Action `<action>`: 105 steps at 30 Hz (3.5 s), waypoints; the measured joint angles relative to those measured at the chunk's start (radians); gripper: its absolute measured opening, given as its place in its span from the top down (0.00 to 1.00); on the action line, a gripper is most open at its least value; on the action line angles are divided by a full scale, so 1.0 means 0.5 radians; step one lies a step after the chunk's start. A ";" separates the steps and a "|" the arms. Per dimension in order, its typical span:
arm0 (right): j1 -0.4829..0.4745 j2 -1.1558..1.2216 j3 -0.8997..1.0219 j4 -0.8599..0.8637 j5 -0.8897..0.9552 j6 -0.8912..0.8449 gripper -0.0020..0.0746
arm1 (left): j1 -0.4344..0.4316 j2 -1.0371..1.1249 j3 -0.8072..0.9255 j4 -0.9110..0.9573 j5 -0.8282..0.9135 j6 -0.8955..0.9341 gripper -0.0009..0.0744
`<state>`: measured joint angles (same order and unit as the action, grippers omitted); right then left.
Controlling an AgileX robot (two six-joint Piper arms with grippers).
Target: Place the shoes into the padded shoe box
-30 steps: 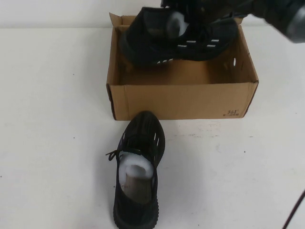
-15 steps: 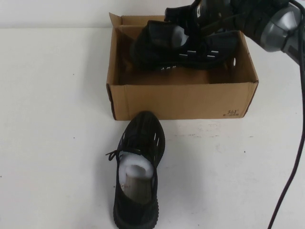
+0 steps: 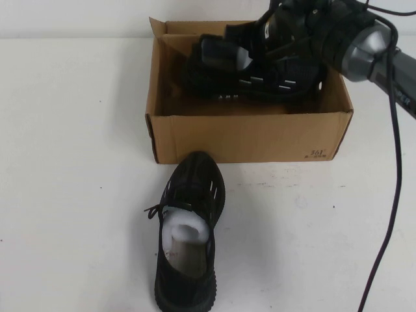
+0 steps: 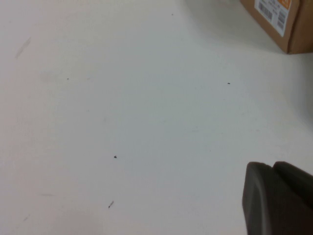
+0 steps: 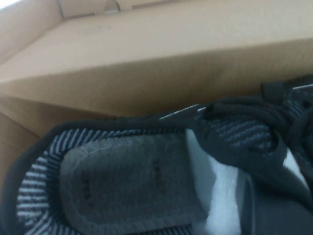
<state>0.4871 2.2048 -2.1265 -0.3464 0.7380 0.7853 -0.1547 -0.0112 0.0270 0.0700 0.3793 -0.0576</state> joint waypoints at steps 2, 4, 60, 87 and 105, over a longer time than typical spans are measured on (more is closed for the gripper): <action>-0.003 0.023 0.000 0.000 -0.008 0.000 0.95 | 0.000 0.000 0.000 0.000 0.000 0.000 0.99; -0.003 0.036 0.000 0.000 -0.015 0.000 0.95 | 0.000 0.000 0.000 0.000 0.000 0.000 0.99; -0.007 0.190 -0.005 0.096 -0.217 -0.378 0.95 | 0.000 0.000 0.000 0.000 0.000 0.000 0.99; 0.014 -0.102 -0.005 -0.020 -0.063 -0.458 0.35 | 0.000 0.000 0.000 0.000 0.000 0.000 0.99; 0.139 -1.242 0.586 -0.028 0.869 -0.898 0.98 | 0.000 0.000 0.000 0.000 0.000 0.000 0.99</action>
<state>0.5568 1.5837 -1.8336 -0.3603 1.1726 0.3365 -0.1547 -0.0112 0.0270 0.0700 0.3793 -0.0576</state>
